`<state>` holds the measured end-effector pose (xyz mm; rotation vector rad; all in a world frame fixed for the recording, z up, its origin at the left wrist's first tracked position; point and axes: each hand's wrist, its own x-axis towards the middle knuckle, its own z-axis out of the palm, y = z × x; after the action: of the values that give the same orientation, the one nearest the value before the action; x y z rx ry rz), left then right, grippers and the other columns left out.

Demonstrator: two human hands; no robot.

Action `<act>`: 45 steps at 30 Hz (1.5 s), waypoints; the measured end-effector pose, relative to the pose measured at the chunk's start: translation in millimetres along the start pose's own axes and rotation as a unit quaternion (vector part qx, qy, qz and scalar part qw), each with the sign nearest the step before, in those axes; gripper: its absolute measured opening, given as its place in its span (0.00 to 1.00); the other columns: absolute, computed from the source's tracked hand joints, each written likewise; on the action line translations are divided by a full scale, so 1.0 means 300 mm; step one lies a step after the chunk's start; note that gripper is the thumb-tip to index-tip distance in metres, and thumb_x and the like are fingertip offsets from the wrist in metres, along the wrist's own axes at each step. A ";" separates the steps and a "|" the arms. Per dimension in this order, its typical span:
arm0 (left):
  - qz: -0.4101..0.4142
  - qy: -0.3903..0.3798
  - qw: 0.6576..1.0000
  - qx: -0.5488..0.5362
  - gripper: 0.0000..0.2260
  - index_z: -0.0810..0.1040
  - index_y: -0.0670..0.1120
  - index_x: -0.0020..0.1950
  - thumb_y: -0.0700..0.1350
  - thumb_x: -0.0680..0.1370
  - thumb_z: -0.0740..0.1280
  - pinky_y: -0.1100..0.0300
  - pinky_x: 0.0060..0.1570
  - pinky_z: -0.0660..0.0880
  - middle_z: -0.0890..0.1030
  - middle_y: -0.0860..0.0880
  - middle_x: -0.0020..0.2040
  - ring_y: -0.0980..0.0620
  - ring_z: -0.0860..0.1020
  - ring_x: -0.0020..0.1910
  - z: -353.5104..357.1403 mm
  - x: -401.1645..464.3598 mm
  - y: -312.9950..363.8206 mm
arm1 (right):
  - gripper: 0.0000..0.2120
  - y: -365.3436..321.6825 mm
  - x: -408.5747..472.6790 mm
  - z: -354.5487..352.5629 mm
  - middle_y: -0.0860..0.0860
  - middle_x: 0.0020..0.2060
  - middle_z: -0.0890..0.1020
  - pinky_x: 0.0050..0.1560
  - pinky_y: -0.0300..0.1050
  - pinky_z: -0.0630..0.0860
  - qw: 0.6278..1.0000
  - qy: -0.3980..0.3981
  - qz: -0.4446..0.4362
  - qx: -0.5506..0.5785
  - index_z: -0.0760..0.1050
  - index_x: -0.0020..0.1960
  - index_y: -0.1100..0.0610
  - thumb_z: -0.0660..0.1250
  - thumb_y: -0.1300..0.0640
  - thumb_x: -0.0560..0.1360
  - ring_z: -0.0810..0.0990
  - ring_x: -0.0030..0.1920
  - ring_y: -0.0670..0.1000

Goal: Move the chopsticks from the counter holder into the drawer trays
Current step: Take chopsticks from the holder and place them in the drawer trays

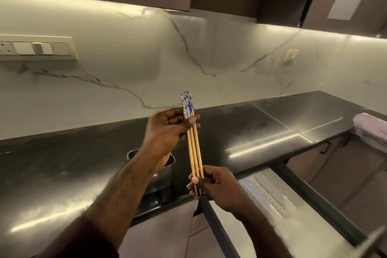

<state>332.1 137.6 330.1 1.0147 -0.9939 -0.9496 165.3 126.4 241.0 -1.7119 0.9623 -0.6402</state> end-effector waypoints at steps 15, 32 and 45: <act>-0.128 -0.135 0.983 0.016 0.08 0.81 0.41 0.52 0.34 0.74 0.69 0.57 0.40 0.81 0.85 0.42 0.44 0.47 0.85 0.43 0.915 -0.150 -0.396 | 0.07 0.326 -0.489 -0.761 0.59 0.38 0.83 0.43 0.46 0.83 0.979 0.125 0.161 0.025 0.77 0.40 0.59 0.68 0.60 0.78 0.84 0.37 0.53; -0.268 -0.106 0.952 0.105 0.03 0.81 0.41 0.47 0.39 0.76 0.69 0.63 0.34 0.79 0.85 0.46 0.40 0.51 0.85 0.37 1.346 -0.046 -1.031 | 0.10 0.743 -0.402 -1.226 0.57 0.38 0.85 0.45 0.48 0.84 0.925 0.025 0.371 -0.075 0.81 0.49 0.64 0.62 0.61 0.79 0.83 0.36 0.52; -0.315 -0.034 0.905 0.283 0.17 0.78 0.43 0.58 0.46 0.72 0.74 0.59 0.43 0.80 0.83 0.48 0.53 0.53 0.83 0.47 1.202 0.178 -1.525 | 0.26 1.273 0.083 -1.205 0.58 0.45 0.85 0.42 0.57 0.84 0.868 -0.063 0.474 -0.137 0.77 0.54 0.63 0.75 0.51 0.61 0.86 0.43 0.58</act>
<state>-69.2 -105.6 -19.4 1.8795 -1.0426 -1.2533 -219.9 -140.4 0.7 -1.2456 1.6672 0.2694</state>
